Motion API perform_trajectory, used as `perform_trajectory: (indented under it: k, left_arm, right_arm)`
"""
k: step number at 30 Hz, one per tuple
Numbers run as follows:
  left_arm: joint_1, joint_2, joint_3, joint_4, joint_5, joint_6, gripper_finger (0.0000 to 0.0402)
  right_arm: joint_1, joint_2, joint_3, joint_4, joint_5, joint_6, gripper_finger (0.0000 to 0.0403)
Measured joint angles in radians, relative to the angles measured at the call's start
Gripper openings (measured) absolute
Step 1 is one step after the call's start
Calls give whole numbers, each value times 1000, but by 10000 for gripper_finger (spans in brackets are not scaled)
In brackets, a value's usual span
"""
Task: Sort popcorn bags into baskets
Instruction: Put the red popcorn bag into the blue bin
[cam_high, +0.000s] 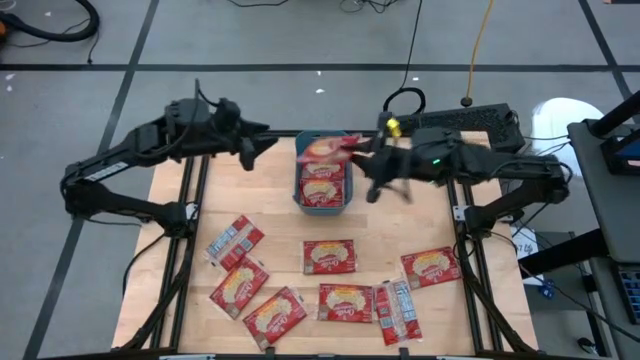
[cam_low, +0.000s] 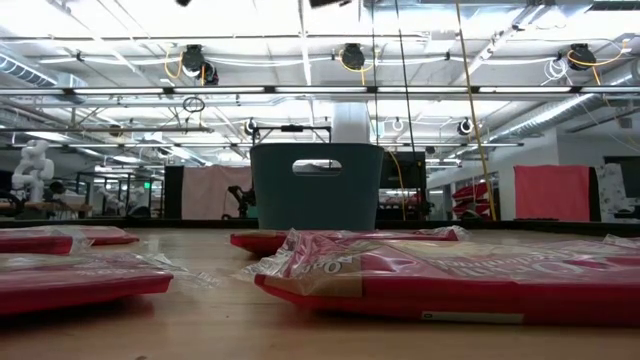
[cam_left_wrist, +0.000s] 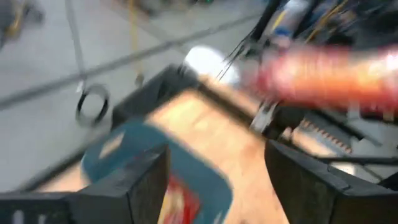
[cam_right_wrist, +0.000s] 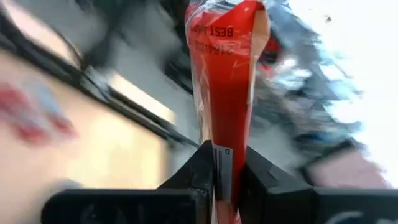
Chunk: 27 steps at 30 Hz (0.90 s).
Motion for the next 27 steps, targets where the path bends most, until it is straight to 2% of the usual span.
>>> perform_trajectory:
  k: [5, 7, 9, 13, 17, 22, 27]
  left_arm:
    - [0, -14, -1, -158, -17, -123, 232]
    - [0, -14, -1, -162, -16, -160, 224]
    - [-1, -10, -1, -148, -12, -195, 219]
    - [2, 3, -1, -57, -15, -283, 226]
    - [28, 27, 0, 65, -14, -382, 252]
    - [77, 73, 0, 103, -12, -436, 288]
    - [130, 117, -1, 89, 45, -431, 292]
  right_arm:
    - [18, 110, 0, 151, 402, -477, 28]
    - [-1, 150, 0, 165, 474, -628, 28]
    - [-22, 185, 0, 164, 499, -702, 28]
    - [-52, 236, -1, 171, 498, -736, 30]
    - [-67, 261, -1, 203, 496, -722, 30]
    - [-85, 264, -1, 213, 495, -614, 31]
    - [-102, 264, -1, 199, 470, -442, 31]
